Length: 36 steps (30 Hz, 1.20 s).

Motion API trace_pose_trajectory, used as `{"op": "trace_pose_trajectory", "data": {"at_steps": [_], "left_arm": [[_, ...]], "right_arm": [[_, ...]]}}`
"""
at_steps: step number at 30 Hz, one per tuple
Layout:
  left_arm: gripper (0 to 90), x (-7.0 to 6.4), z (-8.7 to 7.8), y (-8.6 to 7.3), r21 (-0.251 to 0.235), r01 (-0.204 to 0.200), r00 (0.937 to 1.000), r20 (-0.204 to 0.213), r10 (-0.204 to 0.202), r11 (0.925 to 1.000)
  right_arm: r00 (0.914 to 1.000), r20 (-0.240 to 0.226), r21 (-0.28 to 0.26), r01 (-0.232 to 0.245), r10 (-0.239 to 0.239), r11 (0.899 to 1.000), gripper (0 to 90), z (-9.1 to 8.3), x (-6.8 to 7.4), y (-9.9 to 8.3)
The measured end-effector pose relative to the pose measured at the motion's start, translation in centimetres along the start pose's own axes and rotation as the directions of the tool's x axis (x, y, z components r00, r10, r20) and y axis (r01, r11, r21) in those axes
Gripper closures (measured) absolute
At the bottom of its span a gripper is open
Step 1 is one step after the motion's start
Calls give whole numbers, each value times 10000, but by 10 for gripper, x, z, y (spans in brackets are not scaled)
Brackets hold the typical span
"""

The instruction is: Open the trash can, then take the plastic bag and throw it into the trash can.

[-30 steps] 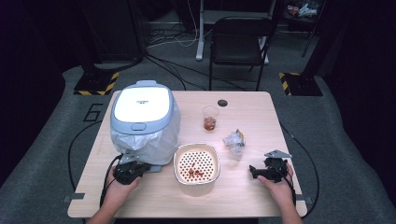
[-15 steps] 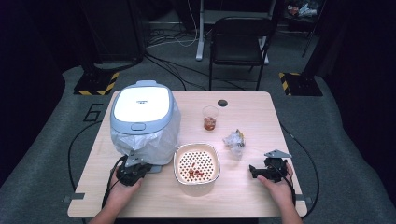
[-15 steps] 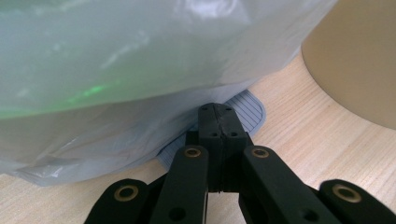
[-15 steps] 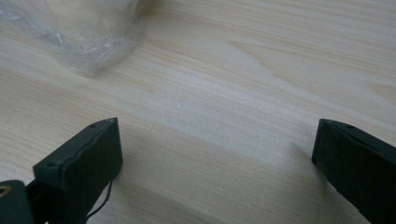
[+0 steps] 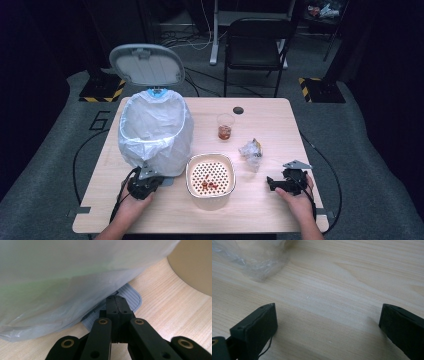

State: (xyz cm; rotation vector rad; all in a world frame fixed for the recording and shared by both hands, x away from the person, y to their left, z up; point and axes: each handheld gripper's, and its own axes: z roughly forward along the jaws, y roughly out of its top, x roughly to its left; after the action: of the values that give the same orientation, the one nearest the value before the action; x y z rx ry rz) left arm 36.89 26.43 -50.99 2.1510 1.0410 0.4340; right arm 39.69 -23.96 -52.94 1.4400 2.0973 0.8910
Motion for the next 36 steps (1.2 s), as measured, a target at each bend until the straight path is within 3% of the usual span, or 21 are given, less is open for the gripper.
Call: {"op": "trace_pose_trajectory", "data": {"at_steps": [5,6,11,12,13,14,18,19,21,26,28,34,36], "left_arm": [[900,0,1,2,136,236,9997,96,-237,9996],[900,0,1,2,17,42,9999,119,-43,10000],[900,0,1,2,38,-75,10000,35,75,10000],[900,4,0,2,164,-152,9998,163,149,9998],[900,3,1,2,37,57,9998,211,-57,10000],[900,3,0,2,185,-105,9998,165,102,9998],[900,3,1,2,33,63,9997,230,-64,10000],[900,3,1,2,34,26,9997,242,-27,10000],[900,3,1,2,56,57,9998,203,-58,10000],[900,3,1,2,34,62,9997,223,-63,10000],[900,3,1,2,42,89,9997,211,-90,10000],[900,3,0,1,104,215,9996,194,-217,9997],[900,3,0,1,83,229,9995,209,-231,9997]], "right_arm": [[10000,29,7,-82,82,10000,11,0,1,0],[10000,31,3,-85,85,10000,12,0,1,0],[9999,55,-33,-106,106,9999,24,0,1,0],[9998,-6,-52,-198,198,9998,69,-1,2,1],[9999,-35,-42,-141,141,9999,108,-2,2,2],[10000,-88,-56,-33,33,10000,150,-3,2,2],[9995,-315,-69,63,-66,10000,197,-4,5,3],[9987,-414,-78,310,-313,9995,241,-4,5,3],[9966,-819,144,84,-72,9999,300,-7,6,9],[9913,-1293,-46,223,-227,9997,230,-14,9,23],[9866,-1424,-228,768,-793,9968,173,-18,10,40],[9804,-1766,-637,777,-878,9949,132,-17,11,68],[9763,-1785,-778,1097,-1221,9909,132,-14,18,86]]}}
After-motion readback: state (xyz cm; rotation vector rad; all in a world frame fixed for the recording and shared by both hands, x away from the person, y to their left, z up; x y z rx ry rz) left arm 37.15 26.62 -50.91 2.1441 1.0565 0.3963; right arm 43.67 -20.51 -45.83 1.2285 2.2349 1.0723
